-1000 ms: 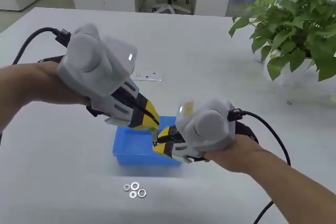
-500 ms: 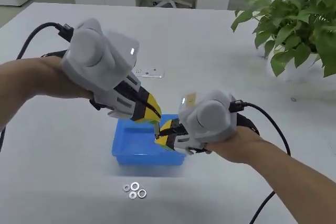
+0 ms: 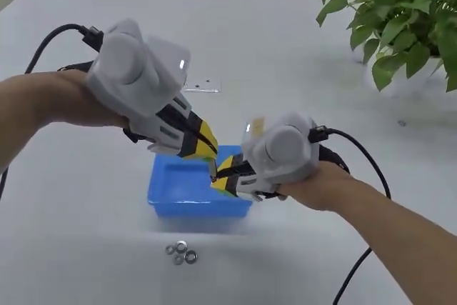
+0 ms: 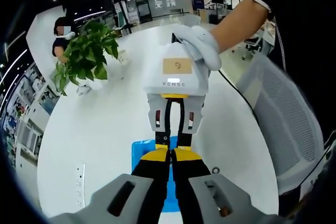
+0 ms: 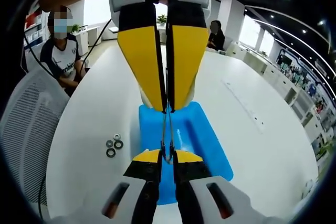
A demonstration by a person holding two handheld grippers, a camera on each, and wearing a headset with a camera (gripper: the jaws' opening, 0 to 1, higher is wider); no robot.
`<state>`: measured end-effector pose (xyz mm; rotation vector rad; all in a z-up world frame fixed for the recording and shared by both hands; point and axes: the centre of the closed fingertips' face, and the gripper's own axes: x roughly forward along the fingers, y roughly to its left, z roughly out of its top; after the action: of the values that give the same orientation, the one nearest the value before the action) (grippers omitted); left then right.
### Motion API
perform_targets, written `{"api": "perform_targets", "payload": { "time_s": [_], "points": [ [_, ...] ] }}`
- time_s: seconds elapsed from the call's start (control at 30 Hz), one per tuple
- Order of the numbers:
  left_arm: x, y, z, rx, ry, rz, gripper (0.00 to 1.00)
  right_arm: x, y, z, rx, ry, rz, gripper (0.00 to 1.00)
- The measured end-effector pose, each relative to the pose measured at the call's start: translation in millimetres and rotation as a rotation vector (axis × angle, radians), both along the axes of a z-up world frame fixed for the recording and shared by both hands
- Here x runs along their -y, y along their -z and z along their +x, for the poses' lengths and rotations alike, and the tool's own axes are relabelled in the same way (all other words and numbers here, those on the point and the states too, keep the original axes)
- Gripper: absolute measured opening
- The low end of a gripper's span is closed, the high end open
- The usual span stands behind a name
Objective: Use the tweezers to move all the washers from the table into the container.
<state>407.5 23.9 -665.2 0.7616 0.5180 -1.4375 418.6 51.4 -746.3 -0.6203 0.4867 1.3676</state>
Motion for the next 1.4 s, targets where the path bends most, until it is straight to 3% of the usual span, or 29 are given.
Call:
{"api": "perform_targets", "payload": {
  "time_s": [0.73, 1.1, 1.4],
  "points": [
    [-5.4, 28.9, 16.8, -0.04, -0.02, -0.003, 0.05, -1.5, 30.2, 11.4, -0.065, -0.005, -0.034, 0.1],
    [-6.9, 26.9, 14.8, -0.039, -0.021, -0.003, 0.05, -1.3, 28.9, 10.4, -0.059, -0.004, -0.037, 0.1],
    [-5.2, 17.9, 9.4, -0.028, -0.02, -0.006, 0.05, 0.4, 19.3, 7.3, -0.041, 0.002, -0.029, 0.1]
  ]
}}
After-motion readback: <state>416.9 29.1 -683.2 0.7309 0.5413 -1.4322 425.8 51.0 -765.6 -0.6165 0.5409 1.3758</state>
